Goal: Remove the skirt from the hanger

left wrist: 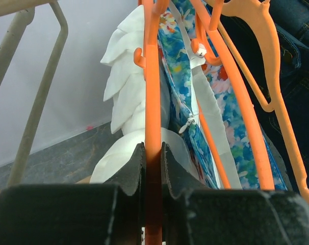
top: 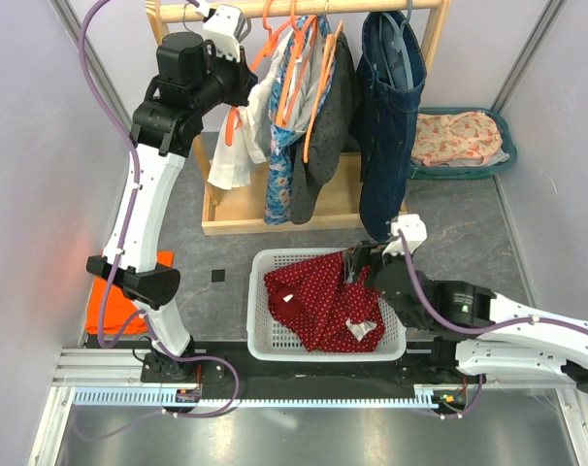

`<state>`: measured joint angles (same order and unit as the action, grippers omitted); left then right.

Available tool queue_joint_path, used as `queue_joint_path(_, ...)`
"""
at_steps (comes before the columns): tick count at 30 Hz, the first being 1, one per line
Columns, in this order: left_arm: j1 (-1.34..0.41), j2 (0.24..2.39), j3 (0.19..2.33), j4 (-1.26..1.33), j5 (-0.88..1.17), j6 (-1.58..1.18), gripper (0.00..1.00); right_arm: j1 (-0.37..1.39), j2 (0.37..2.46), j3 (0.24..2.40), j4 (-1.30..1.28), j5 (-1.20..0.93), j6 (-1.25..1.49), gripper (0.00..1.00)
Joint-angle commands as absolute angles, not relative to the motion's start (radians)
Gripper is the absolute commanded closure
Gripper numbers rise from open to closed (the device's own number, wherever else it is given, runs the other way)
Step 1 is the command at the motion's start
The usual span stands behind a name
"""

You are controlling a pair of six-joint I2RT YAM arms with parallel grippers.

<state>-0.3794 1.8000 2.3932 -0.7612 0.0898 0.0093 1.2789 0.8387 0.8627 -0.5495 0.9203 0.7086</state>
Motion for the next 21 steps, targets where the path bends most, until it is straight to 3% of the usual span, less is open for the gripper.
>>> queue_joint_path(1, -0.383, 1.760, 2.462, -0.732, 0.063, 0.043, 0.98, 1.284, 0.801, 0.940, -0.548, 0.940, 0.644, 0.17)
queue_joint_path(8, -0.384, 1.678, 2.505, -0.701, 0.058, 0.055, 0.98, 1.282, 0.753, 0.891, -0.474, 0.879, 0.627, 0.13)
queue_joint_path(21, -0.387, 1.425, 2.341, -0.747, 0.067, 0.087, 0.98, 1.282, 0.808, 0.905, -0.312, 0.773, 0.520, 0.08)
